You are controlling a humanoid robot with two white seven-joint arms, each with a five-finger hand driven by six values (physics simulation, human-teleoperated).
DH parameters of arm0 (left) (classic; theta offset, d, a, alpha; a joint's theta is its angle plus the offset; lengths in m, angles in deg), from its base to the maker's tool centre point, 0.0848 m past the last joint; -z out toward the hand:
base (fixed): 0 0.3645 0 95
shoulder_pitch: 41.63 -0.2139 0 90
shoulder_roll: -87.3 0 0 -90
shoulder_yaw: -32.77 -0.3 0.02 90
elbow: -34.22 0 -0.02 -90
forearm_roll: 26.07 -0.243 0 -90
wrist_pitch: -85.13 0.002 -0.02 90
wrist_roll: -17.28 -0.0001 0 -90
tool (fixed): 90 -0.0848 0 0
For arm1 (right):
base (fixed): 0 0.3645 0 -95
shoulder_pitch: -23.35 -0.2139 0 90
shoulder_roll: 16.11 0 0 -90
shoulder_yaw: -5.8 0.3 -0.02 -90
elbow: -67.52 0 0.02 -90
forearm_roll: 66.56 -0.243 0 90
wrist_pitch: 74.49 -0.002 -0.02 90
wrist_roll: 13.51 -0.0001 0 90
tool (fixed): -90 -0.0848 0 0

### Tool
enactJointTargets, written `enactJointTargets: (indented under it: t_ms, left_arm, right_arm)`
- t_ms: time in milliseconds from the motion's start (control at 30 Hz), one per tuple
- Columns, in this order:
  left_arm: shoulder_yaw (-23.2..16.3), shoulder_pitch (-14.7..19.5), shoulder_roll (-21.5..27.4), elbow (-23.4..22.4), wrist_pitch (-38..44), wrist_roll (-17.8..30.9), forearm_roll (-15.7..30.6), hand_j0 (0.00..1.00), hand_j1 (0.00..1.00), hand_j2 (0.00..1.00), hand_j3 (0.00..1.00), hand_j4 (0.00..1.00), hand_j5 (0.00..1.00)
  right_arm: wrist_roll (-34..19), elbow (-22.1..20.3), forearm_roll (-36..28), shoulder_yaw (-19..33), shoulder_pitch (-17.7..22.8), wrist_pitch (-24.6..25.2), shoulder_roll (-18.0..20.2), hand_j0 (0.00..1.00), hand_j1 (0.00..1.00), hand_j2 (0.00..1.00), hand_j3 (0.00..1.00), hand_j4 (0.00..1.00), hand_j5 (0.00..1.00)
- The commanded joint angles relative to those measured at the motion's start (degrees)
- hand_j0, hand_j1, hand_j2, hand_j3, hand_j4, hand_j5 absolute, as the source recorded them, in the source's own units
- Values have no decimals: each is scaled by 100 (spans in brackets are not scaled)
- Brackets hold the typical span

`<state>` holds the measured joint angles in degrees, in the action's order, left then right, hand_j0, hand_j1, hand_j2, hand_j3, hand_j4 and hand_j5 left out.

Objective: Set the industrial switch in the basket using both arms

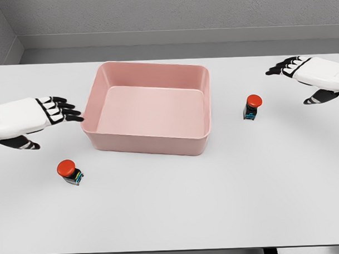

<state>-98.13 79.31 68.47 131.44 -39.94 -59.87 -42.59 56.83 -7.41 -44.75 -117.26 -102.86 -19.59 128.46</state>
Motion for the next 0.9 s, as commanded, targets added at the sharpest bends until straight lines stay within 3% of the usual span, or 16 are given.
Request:
enactJointTargets:
  t_ms: [0,133,200,233,300,433,533,600,867]
  left_arm:
    - [-6,0,37,-116,7,-28,34,100,100,100,100,100,100]
    - [-24,9,55,-230,7,-10,8,100,100,100,100,100,100]
    - [-270,18,230,-20,7,51,-19,100,100,100,100,100,100]
    - [-340,18,222,112,7,60,-369,100,100,100,100,100,100]
    - [-542,18,187,297,7,60,-555,100,100,100,100,100,100]
    - [-551,44,72,376,7,95,-607,100,100,100,100,100,100]
    - [-674,35,-226,385,7,658,-634,100,100,100,100,100,100]
    - [-824,44,-297,385,7,719,-660,100,100,100,100,100,100]
    - [-806,79,-341,367,7,711,-845,98,98,98,98,98,98]
  right_arm:
    - [-2,-5,-27,0,0,10,9,100,100,100,100,100,100]
    - [-11,-5,35,9,53,10,70,100,100,100,100,100,100]
    - [-11,-14,70,-8,132,10,168,100,100,100,100,100,100]
    - [-2,-66,70,-8,141,10,167,100,100,100,100,100,100]
    - [-2,-101,70,0,141,10,71,100,100,100,100,100,100]
    - [-29,-128,131,-8,141,10,-193,100,100,100,100,100,100]
    - [-29,-84,219,-43,123,10,-307,100,100,100,100,100,100]
    - [-29,-66,553,-35,88,10,-746,100,100,100,100,100,100]
    - [-29,83,852,-35,88,10,-843,100,100,100,100,100,100]
